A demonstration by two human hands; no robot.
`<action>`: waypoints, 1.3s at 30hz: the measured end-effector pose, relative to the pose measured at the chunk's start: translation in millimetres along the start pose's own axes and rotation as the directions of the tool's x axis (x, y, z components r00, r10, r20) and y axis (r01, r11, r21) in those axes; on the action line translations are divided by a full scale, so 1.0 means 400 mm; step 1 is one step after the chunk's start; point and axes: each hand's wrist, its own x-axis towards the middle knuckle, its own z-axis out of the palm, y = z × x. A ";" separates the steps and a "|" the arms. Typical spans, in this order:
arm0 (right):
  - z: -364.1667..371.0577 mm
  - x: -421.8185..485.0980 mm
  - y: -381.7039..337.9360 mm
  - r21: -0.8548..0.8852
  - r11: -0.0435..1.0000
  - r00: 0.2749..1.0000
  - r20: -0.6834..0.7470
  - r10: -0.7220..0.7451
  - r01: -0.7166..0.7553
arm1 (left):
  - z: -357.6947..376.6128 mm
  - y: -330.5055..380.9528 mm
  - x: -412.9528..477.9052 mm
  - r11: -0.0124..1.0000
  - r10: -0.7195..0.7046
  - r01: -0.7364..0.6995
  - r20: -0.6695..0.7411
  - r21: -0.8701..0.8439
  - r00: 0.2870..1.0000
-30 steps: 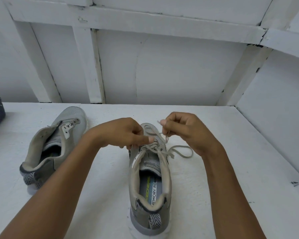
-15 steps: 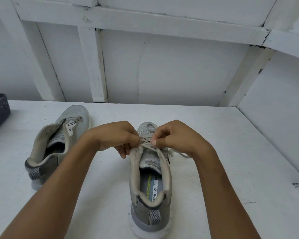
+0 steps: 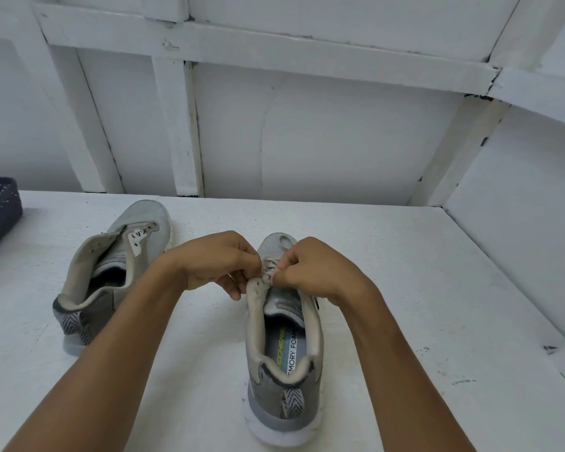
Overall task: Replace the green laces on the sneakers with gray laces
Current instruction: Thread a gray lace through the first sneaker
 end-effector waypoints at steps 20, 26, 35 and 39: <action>0.022 -0.017 -0.001 0.051 0.999 0.999 -0.044 -0.002 0.004 | -0.002 -0.005 -0.054 0.990 0.106 -0.103 -0.026 0.091 0.994; 0.022 -0.028 0.014 0.206 0.978 0.998 -0.063 -0.015 0.027 | 0.003 -0.005 -0.051 0.949 0.204 -0.166 -0.122 0.269 0.971; 0.013 -0.036 0.023 0.360 0.932 0.996 -0.082 -0.019 0.047 | 0.004 0.004 -0.050 0.893 0.225 -0.151 -0.129 0.423 0.966; 0.011 -0.039 0.035 0.356 0.931 0.996 -0.069 -0.059 0.080 | -0.009 -0.006 -0.058 0.950 0.209 -0.147 -0.216 0.274 0.954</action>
